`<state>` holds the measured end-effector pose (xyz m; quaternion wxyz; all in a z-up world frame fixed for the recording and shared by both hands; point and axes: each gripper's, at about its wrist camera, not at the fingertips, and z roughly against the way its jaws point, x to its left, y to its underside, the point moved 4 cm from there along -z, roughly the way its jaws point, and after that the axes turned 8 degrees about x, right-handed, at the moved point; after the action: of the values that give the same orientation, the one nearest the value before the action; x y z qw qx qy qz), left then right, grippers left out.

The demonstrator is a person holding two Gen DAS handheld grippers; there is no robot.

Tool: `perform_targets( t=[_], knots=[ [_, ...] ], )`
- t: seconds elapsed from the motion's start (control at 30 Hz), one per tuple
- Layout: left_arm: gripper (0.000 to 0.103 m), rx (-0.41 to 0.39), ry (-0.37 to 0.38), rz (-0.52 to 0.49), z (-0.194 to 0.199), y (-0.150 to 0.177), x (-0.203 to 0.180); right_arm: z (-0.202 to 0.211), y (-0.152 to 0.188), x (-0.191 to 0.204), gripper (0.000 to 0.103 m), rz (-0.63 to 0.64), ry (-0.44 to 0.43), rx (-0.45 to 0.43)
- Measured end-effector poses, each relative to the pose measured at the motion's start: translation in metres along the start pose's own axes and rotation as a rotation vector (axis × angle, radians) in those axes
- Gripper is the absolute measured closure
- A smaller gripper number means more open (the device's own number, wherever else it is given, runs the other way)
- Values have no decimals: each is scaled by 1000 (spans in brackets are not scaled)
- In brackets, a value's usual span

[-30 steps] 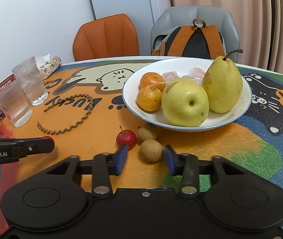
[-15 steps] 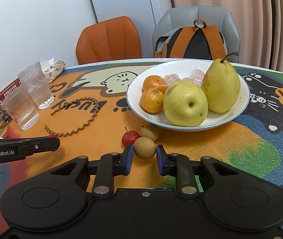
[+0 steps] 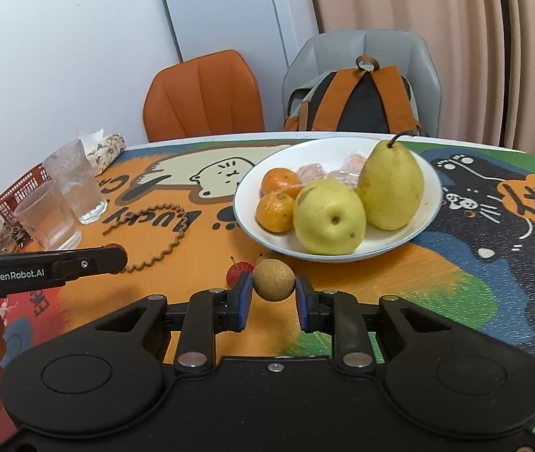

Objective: Organize fruits
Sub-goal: 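Carry the red and brown fruits into the white plate and open both tools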

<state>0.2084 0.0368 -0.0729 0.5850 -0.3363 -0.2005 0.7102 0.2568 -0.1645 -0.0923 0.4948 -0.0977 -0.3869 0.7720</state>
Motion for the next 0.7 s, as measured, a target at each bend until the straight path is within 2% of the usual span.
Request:
perform_targets(
  t=[0.7],
  knots=[
    [82,-40,60,-61,-2,-28,-38,37,-17,-22,80,-17,50,-76]
  ],
)
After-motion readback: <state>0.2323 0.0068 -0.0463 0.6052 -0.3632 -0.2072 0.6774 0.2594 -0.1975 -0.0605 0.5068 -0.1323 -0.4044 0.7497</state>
